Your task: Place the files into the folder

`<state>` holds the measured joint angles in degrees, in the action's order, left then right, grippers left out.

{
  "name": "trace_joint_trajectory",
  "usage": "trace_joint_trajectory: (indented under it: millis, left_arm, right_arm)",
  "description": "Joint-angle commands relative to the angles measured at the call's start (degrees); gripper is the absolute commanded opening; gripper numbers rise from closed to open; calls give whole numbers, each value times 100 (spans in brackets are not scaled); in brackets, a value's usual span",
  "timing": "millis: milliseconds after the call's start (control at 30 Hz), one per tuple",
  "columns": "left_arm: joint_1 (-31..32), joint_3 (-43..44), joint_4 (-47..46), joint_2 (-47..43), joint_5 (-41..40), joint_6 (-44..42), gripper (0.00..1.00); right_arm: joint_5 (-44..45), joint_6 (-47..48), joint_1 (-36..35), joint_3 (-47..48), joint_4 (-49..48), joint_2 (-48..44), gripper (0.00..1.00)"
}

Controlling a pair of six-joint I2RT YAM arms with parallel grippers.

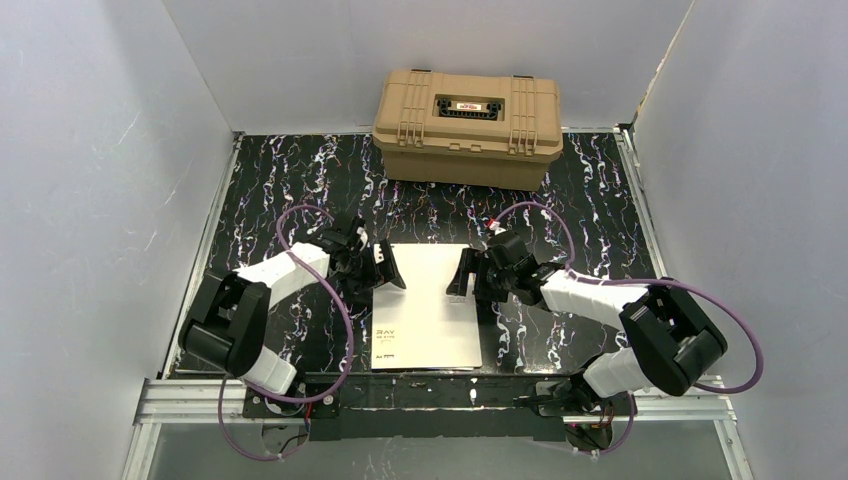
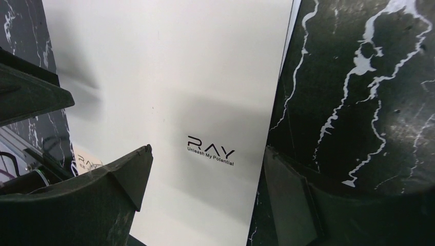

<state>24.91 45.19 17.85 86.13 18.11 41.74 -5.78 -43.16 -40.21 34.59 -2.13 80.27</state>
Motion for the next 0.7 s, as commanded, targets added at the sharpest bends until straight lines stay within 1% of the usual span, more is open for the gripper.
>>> trace_joint_trajectory:
  millis: [0, 233, 367, 500, 667]
  left_arm:
    - [23, 143, -334, 306, 229, 62, 94]
    - [23, 447, -352, 599, 180, 80, 94]
    - [24, 733, -12, 642, -182, -63, 94]
    - [23, 922, 328, 483, -610, -160, 95]
    - [23, 1129, 788, 75, -1038, -254, 96]
  right_arm:
    - [148, -3, 74, -10, -174, 171, 88]
    - [95, 160, 296, 312, -79, 378, 88]
    - [151, 290, 398, 424, 33, 399, 88]
    - [474, 515, 485, 595, 506, 218, 89]
    - [1183, 884, 532, 941, 1112, -263, 89]
